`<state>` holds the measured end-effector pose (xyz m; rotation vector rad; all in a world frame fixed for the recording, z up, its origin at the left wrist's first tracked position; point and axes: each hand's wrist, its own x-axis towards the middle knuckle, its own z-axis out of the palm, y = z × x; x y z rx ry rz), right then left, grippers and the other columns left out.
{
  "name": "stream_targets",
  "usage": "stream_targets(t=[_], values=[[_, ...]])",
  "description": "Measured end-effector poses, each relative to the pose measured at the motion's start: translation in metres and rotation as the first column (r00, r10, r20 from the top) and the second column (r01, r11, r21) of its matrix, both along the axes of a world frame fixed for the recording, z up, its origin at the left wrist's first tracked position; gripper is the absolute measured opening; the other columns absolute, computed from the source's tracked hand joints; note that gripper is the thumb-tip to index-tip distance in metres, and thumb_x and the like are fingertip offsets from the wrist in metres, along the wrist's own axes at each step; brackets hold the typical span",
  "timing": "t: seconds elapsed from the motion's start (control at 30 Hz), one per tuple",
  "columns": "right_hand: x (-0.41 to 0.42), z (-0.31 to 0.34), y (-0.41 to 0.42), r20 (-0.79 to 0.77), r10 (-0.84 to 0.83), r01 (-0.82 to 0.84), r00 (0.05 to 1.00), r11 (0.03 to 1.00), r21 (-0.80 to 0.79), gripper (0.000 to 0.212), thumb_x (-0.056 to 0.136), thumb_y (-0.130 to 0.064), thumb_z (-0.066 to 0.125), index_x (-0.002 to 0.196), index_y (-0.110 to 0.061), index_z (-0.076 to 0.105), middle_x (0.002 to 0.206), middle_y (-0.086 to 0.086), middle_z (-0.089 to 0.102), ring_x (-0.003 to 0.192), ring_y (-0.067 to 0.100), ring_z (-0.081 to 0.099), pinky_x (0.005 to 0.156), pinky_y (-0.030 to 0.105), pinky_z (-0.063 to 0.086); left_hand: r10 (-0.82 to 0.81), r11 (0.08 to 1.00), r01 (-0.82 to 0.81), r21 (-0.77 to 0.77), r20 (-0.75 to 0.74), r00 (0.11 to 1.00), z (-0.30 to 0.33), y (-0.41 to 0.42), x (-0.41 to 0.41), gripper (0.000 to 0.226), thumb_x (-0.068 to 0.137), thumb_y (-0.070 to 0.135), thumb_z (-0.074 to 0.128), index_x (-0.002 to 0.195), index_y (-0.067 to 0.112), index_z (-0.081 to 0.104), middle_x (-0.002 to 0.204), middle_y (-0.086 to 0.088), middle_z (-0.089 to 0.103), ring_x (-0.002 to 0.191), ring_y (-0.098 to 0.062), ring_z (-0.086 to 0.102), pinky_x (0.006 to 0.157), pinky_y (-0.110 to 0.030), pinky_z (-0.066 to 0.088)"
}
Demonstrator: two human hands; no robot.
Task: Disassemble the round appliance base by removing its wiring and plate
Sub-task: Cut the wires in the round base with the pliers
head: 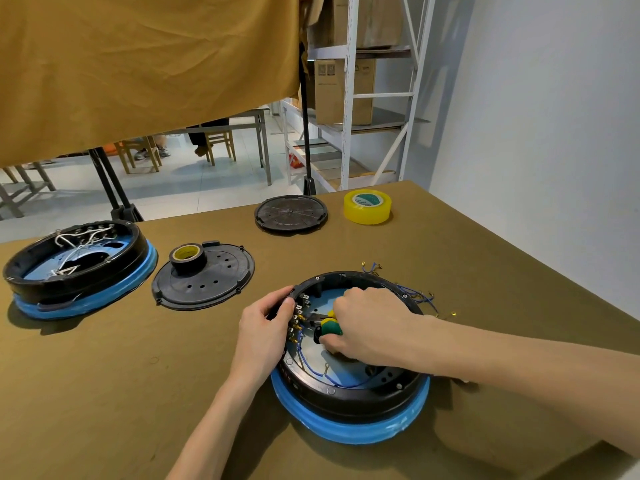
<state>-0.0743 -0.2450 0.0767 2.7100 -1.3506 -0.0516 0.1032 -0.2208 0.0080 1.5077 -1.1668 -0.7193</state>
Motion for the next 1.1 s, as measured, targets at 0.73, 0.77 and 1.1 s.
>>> stream_targets(t=[0.73, 0.77, 1.1], values=[[-0.005, -0.002, 0.005, 0.009, -0.054, 0.053, 0.999, 0.994, 0.095, 0.053, 0.097, -0.066, 0.047, 0.107, -0.015, 0.057, 0.107, 0.007, 0.061, 0.093, 0.029, 0.062, 0.070, 0.038, 0.046, 0.004, 1.000, -0.004, -0.003, 0.038, 0.999, 0.000, -0.001, 0.002, 0.032, 0.104, 0.026, 0.058, 0.135, 0.027, 0.067, 0.119, 0.019, 0.066, 0.109, 0.014, 0.056, 0.078, -0.003, 0.042], [-0.007, 0.001, 0.002, 0.021, -0.064, 0.061, 0.998, 0.989, 0.138, 0.051, 0.096, -0.067, 0.048, 0.102, -0.017, 0.056, 0.106, 0.006, 0.062, 0.092, 0.028, 0.062, 0.072, 0.038, 0.048, 0.005, 1.000, -0.004, -0.002, 0.041, 0.999, -0.001, -0.001, 0.003, 0.032, 0.104, 0.026, 0.058, 0.134, 0.027, 0.067, 0.118, 0.021, 0.066, 0.108, 0.015, 0.056, 0.077, -0.001, 0.042], [-0.005, -0.005, 0.009, -0.018, -0.051, 0.052, 0.999, 0.997, 0.050, 0.049, 0.099, -0.063, 0.047, 0.107, -0.015, 0.055, 0.108, 0.008, 0.059, 0.086, 0.028, 0.057, 0.067, 0.037, 0.039, 0.003, 1.000, -0.002, -0.013, 0.037, 0.999, -0.001, -0.001, 0.002, 0.032, 0.103, 0.026, 0.058, 0.134, 0.028, 0.067, 0.120, 0.018, 0.067, 0.110, 0.012, 0.057, 0.081, -0.004, 0.042]])
